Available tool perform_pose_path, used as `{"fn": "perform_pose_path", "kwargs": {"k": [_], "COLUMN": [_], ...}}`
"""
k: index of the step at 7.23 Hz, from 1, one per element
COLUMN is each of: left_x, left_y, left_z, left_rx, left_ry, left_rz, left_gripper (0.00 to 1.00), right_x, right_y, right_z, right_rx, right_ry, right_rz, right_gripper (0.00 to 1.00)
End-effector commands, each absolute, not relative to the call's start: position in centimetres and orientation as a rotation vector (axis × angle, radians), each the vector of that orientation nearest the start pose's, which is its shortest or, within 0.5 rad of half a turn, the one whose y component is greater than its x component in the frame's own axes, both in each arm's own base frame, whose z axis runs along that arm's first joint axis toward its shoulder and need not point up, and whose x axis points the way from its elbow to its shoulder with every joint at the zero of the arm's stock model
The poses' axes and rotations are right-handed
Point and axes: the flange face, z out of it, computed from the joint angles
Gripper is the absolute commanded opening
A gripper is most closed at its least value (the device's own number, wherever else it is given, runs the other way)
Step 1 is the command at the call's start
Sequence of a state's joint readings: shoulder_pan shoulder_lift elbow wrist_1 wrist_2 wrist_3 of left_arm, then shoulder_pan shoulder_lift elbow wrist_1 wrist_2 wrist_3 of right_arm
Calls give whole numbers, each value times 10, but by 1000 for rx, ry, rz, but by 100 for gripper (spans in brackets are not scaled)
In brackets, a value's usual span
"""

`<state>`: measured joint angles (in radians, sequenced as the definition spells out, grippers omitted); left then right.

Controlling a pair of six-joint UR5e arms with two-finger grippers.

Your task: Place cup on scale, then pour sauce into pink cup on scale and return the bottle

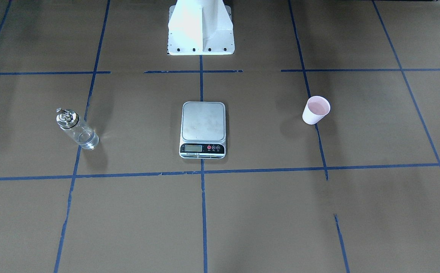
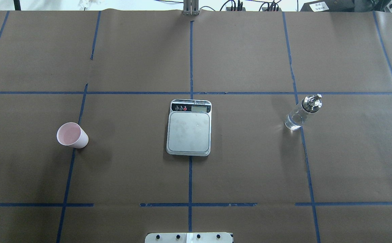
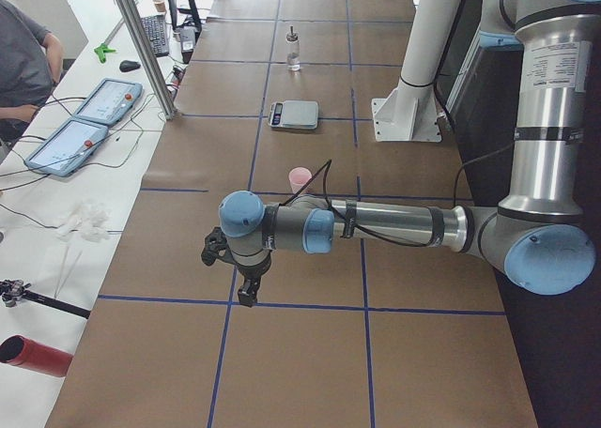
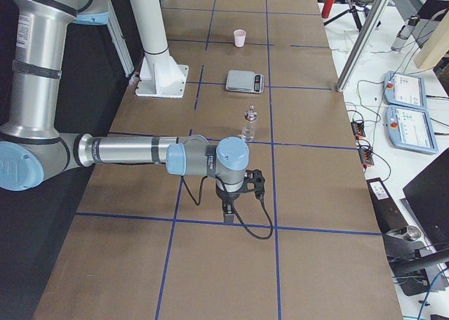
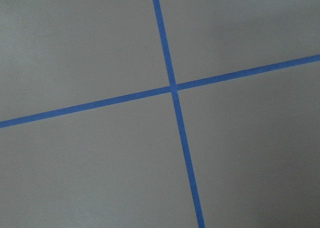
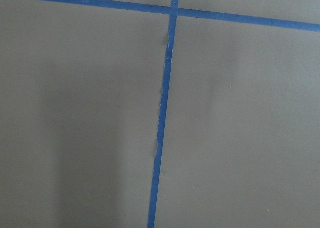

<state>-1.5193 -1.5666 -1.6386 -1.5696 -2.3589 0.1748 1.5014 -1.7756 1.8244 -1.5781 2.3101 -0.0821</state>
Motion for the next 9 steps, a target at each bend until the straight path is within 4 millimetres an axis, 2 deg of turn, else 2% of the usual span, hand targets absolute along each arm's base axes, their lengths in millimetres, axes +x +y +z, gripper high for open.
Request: {"fn": "perform_pose_path", "kwargs": {"k": [1, 3, 5, 6, 7, 9], "left_x": [-18, -14, -9, -5, -4, -6], "left_y": [-509, -516, -531, -555, -549, -547], "left_z": [590, 557, 541, 528, 536, 529], "left_rx": [179, 395, 625, 704, 715, 780], "left_ry": [806, 821, 802, 796, 799, 806], "left_rz": [304, 407, 505, 538, 538, 523], "left_gripper": [100, 100, 100, 100, 100, 100], "right_x": [18, 15, 15, 14, 14, 13], "right_y": [-427, -450, -452, -457, -462, -465], "right_z": [605, 578, 581, 581, 580, 573], "right_rx": [248, 404, 406, 407, 412, 413], "right_ry": [-739, -731, -732, -731, -732, -742], "right_rz": [-280, -339, -340, -340, -342, -311], "right_gripper": [100, 100, 100, 100, 100, 100]}}
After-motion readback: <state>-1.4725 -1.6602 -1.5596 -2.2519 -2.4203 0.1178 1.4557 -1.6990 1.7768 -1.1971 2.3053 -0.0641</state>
